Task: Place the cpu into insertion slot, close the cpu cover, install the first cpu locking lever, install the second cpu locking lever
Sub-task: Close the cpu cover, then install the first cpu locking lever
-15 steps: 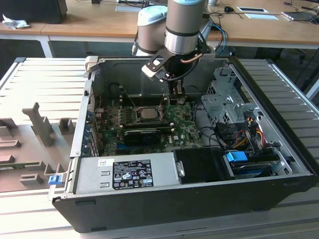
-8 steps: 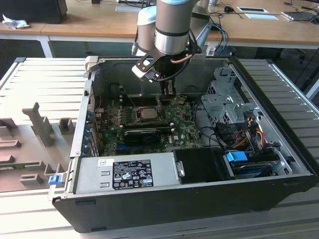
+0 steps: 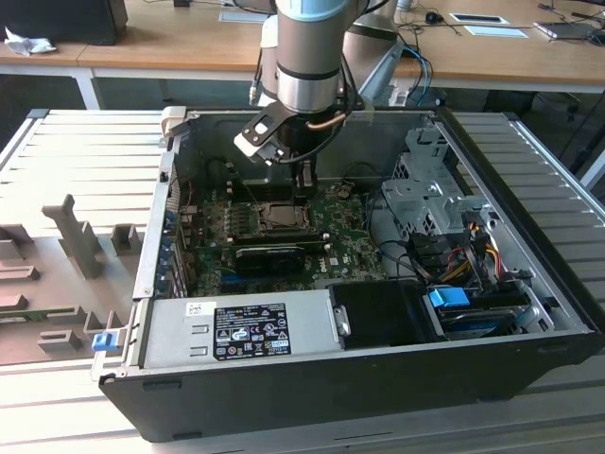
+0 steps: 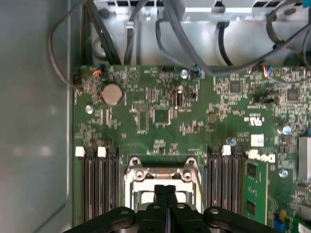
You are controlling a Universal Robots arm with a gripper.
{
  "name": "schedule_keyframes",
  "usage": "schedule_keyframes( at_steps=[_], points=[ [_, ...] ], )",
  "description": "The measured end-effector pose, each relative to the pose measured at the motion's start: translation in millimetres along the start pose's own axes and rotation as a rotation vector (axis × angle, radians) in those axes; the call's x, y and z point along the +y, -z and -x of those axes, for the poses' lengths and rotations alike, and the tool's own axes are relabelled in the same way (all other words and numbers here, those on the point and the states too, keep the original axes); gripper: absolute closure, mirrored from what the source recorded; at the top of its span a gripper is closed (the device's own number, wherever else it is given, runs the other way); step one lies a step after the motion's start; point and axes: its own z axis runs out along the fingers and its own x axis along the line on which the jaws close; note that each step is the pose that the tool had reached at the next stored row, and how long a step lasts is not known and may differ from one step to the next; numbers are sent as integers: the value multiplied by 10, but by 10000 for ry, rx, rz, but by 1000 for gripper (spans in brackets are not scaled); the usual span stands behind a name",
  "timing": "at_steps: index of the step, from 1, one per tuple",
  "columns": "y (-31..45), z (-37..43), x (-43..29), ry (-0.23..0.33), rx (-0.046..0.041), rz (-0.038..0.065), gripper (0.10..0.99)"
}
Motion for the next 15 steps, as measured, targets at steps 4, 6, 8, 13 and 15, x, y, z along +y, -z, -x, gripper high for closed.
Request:
schedule_keyframes(
  at_steps=[4,6,8,13,15],
  points=[
    [0,-2,-119,41,1,0,980],
    [1,-2,-165,47,2,0,980],
    [2,-3,-200,47,0,-1,980],
    [2,-3,-212,48,1,-1,980],
    [77,-3,-214,47,1,0,980]
  ],
)
